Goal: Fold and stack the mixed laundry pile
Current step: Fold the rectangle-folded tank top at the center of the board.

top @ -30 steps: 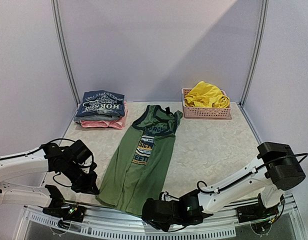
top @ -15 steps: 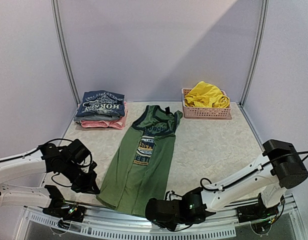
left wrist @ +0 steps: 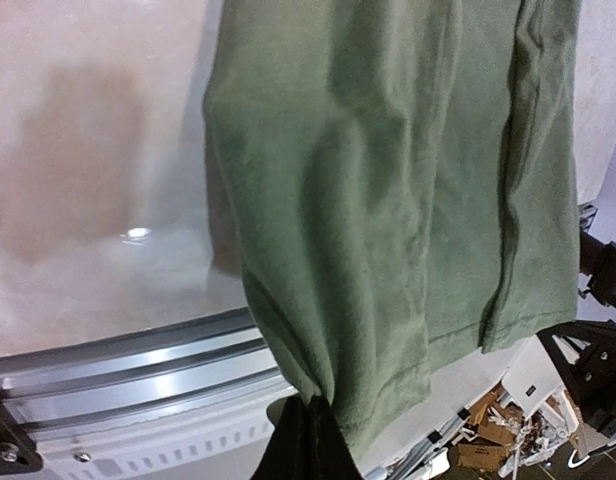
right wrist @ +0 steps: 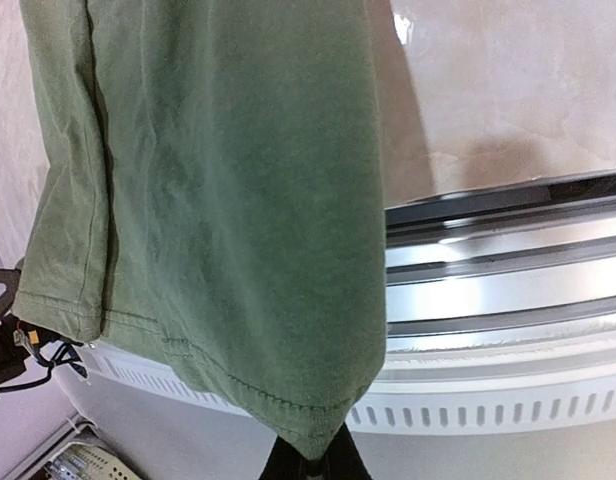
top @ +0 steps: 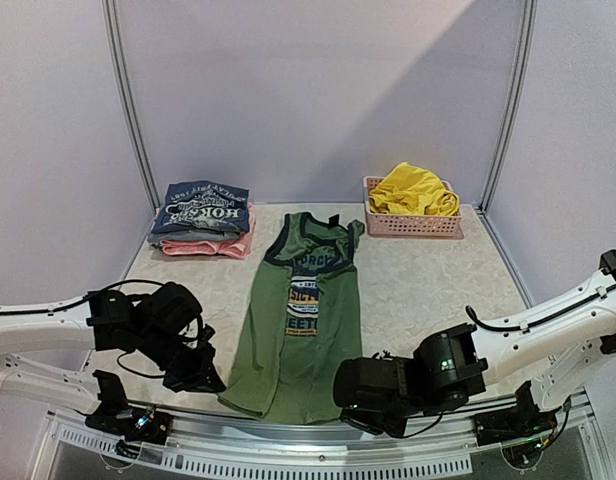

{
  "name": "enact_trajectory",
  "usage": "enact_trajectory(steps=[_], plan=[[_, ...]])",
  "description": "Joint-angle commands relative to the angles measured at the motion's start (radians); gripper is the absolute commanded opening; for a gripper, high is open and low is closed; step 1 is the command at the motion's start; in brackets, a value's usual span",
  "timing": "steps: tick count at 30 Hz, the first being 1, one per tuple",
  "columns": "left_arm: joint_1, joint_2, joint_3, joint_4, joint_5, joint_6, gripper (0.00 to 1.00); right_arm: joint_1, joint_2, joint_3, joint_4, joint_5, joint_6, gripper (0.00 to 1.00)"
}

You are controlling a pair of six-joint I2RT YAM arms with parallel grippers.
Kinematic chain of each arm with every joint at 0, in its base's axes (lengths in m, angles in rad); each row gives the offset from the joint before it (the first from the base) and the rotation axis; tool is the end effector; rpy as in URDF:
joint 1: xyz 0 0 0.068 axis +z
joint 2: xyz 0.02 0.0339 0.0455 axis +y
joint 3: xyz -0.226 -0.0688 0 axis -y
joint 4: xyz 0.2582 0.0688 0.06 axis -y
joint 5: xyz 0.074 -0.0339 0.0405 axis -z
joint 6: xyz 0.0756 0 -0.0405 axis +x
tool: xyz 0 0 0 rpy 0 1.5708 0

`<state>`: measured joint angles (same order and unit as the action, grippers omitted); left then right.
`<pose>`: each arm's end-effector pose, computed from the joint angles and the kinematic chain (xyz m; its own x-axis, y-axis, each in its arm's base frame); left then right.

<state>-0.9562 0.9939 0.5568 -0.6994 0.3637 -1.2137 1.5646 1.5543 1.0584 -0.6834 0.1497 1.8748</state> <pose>0.1031 -0.1927 0.1168 -0.9791 -0.1313 0.1553 -0.1930 0.8400 -0.5070 0.0133 0.3286 0.1319 -0.9414 0.3368 -0.0173 0.3013 0.8631 0.4053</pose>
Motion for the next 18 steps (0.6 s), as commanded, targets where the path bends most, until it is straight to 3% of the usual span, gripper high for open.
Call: enact_trajectory(steps=[1, 6, 11, 18], plan=[[-0.067, 0.057, 0.123, 0.031, -0.088, -0.105, 0.0, -0.028, -0.041, 0.019, -0.109, -0.047, -0.102, 0.0], [-0.07, 0.109, 0.259, -0.067, -0.187, -0.121, 0.0, -0.12, -0.096, 0.053, -0.186, -0.055, -0.202, 0.0], [-0.062, 0.206, 0.334, -0.058, -0.239, -0.138, 0.0, -0.288, -0.138, 0.078, -0.22, -0.118, -0.408, 0.0], [0.016, 0.377, 0.502, -0.076, -0.279, -0.082, 0.0, -0.499, -0.071, 0.205, -0.28, -0.227, -0.695, 0.0]])
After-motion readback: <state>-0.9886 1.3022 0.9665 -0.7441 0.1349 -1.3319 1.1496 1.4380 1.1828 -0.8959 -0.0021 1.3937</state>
